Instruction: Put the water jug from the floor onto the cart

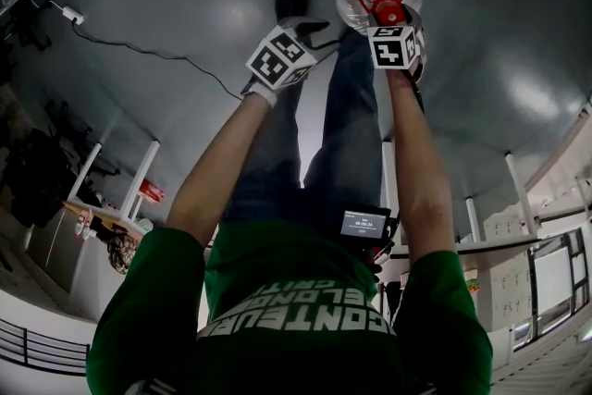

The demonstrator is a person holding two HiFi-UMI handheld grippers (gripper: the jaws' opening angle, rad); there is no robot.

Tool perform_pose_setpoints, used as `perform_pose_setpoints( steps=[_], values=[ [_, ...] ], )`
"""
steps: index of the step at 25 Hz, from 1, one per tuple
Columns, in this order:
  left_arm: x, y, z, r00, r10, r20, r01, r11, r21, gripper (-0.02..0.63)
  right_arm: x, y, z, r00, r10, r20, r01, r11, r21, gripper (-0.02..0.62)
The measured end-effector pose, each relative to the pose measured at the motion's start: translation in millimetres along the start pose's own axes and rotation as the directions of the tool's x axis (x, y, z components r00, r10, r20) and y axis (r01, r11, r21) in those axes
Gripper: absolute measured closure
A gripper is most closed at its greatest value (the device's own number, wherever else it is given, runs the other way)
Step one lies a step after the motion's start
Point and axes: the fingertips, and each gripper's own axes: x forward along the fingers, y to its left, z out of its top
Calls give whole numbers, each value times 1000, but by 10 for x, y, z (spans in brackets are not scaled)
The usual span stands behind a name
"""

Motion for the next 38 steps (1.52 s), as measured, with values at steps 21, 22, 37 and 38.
perform_pose_setpoints(
  steps=[21, 22, 37, 38],
  values=[
    [-177, -45, -63, 1000, 17, 5, -17, 999, 41, 426, -68, 10, -58, 999, 9, 33, -11, 998, 58, 293],
    [-195, -59, -57, 1000, 16, 6, -17, 999, 47, 426, -113, 0, -57, 999, 10, 39, -13, 998, 68, 293],
    [-899, -757, 684, 995, 12, 98, -25, 992, 127, 442, -1738, -13, 224, 981, -7, 196, -1, 999, 37, 290],
    [-965, -806, 769, 994, 12, 113, -27, 991, 134, 443, -1886, -29, 281, 977, -13, 214, 4, 999, 39, 291]
  ],
)
